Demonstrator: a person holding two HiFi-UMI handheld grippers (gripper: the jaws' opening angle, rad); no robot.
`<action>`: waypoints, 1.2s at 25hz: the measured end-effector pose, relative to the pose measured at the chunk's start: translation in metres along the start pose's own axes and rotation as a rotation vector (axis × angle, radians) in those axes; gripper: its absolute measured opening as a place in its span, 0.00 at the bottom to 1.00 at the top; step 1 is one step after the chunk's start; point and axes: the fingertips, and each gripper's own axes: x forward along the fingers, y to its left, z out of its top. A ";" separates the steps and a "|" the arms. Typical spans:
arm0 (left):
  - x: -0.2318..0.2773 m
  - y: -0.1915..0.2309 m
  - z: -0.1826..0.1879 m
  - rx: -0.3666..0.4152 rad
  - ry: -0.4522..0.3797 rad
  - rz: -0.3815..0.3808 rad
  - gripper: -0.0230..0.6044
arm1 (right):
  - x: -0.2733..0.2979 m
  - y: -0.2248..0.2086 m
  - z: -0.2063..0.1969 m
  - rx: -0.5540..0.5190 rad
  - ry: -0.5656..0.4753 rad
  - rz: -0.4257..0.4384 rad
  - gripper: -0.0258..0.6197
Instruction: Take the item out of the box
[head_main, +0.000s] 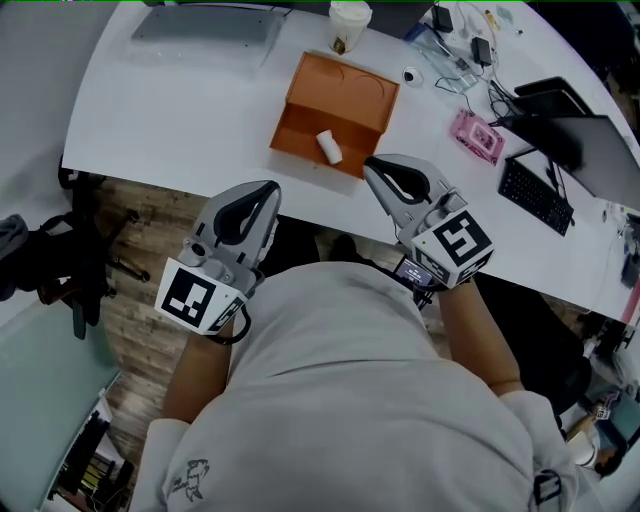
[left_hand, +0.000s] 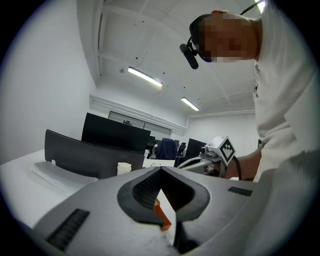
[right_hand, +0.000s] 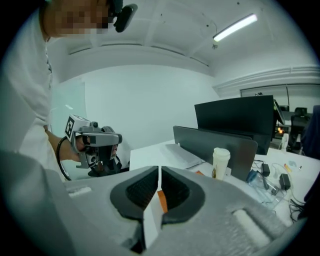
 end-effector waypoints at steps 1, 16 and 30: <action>0.001 0.003 -0.002 -0.003 0.006 -0.012 0.03 | 0.005 -0.001 -0.002 0.004 0.008 -0.005 0.07; 0.028 0.049 -0.051 -0.054 0.103 -0.098 0.03 | 0.068 -0.024 -0.058 0.063 0.178 -0.028 0.15; 0.039 0.093 -0.141 -0.096 0.253 -0.102 0.03 | 0.128 -0.048 -0.156 0.185 0.377 -0.021 0.21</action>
